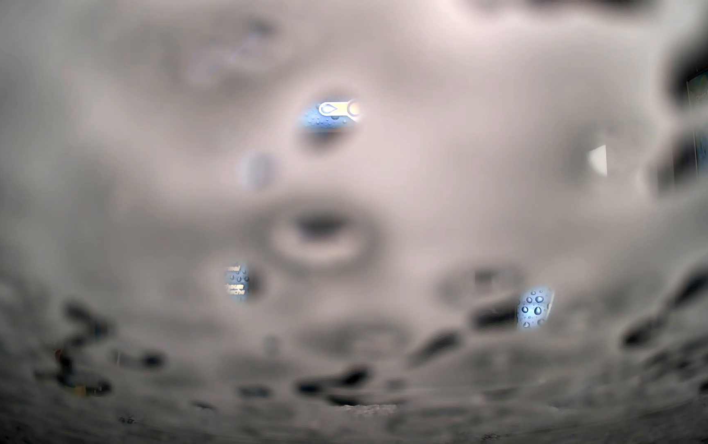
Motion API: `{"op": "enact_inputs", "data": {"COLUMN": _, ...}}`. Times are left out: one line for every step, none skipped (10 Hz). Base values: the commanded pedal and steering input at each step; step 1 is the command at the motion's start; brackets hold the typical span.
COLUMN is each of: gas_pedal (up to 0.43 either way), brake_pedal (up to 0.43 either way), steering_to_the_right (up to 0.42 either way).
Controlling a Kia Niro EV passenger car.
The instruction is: Follow the waypoints while adhering to traffic rules and regulations
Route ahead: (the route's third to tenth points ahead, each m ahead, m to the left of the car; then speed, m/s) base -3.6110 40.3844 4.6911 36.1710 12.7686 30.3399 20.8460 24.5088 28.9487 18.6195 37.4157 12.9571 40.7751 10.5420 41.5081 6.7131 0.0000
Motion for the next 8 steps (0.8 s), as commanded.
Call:
{"op": "enact_inputs", "data": {"gas_pedal": 0.000, "brake_pedal": 0.000, "steering_to_the_right": -0.014}}
{"op": "enact_inputs", "data": {"gas_pedal": 0.000, "brake_pedal": 0.000, "steering_to_the_right": -0.014}}
{"op": "enact_inputs", "data": {"gas_pedal": 0.000, "brake_pedal": 0.000, "steering_to_the_right": -0.015}}
{"op": "enact_inputs", "data": {"gas_pedal": 0.000, "brake_pedal": 0.000, "steering_to_the_right": -0.014}}
{"op": "enact_inputs", "data": {"gas_pedal": 0.000, "brake_pedal": 0.006, "steering_to_the_right": -0.014}}
{"op": "enact_inputs", "data": {"gas_pedal": 0.000, "brake_pedal": 0.000, "steering_to_the_right": -0.015}}
{"op": "enact_inputs", "data": {"gas_pedal": 0.000, "brake_pedal": 0.000, "steering_to_the_right": -0.015}}
{"op": "enact_inputs", "data": {"gas_pedal": 0.000, "brake_pedal": 0.006, "steering_to_the_right": -0.014}}
